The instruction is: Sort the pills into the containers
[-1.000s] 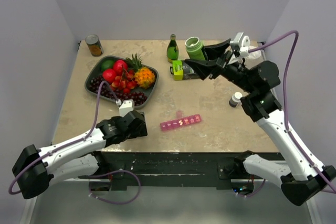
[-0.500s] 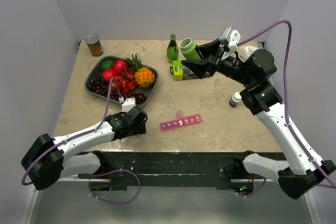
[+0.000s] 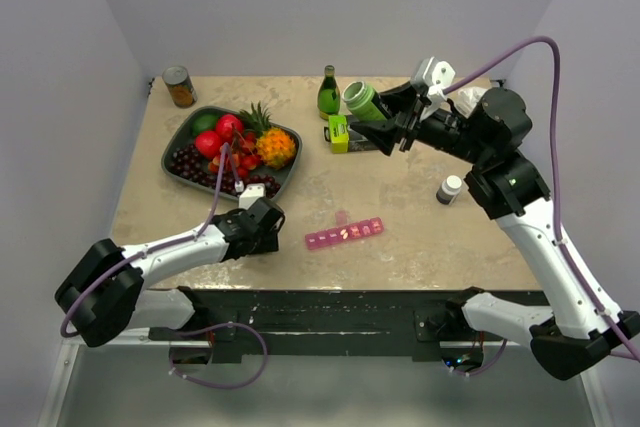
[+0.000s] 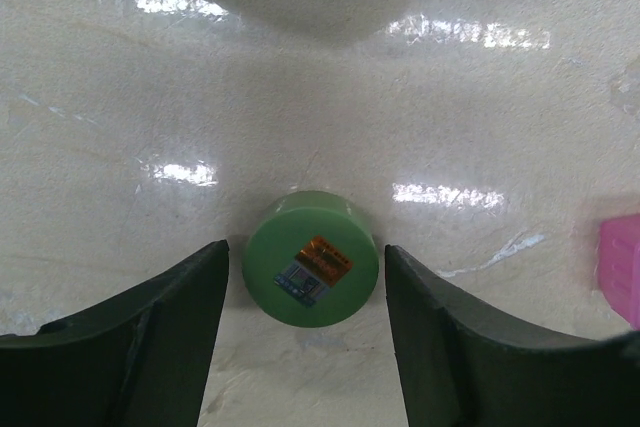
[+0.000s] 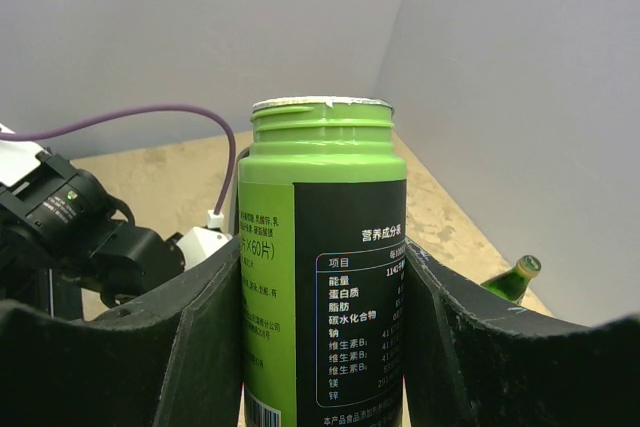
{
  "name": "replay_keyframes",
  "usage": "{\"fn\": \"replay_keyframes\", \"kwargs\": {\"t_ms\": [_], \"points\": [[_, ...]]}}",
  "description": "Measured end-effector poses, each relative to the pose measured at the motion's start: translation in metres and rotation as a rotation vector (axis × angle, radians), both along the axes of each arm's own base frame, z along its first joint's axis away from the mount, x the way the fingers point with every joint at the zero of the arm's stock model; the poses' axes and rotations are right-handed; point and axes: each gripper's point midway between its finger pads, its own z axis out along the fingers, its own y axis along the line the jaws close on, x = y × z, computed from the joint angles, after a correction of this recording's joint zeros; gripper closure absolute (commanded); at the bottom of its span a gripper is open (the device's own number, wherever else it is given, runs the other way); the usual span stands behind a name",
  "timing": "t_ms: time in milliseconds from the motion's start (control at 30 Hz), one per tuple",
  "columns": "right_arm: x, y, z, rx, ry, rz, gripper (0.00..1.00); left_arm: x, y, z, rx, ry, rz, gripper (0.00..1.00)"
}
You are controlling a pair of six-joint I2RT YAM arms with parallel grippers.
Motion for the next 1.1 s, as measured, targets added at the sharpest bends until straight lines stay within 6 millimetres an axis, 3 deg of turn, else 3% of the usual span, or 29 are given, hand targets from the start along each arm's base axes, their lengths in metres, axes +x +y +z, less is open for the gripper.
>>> {"fn": "replay_keyframes", "kwargs": {"t_ms": [100,333,433,633,833,1100], "points": [[0.001,-0.001,0.000,-0.003,-0.006,-0.011,1.00,0.001,-0.001,-0.003,0.001,0.006,-0.006,0.33],[0.004,-0.004,0.003,-0.004,-0.016,-0.032,1.00,0.002,-0.003,-0.004,0.002,0.007,-0.022,0.77],[0.002,-0.006,0.009,0.001,-0.024,-0.037,1.00,0.001,-0.004,-0.004,0.001,0.007,-0.031,0.87],[-0.007,-0.012,0.019,0.029,-0.073,-0.048,1.00,0.002,-0.014,0.016,-0.078,-0.034,-0.070,0.94],[-0.008,-0.013,0.018,0.041,-0.087,-0.053,1.00,0.004,-0.031,0.055,-0.218,-0.131,-0.128,0.96],[0.007,-0.011,-0.021,0.010,0.009,-0.046,1.00,-0.002,-0.044,0.099,-0.368,-0.233,-0.200,0.96]]}}
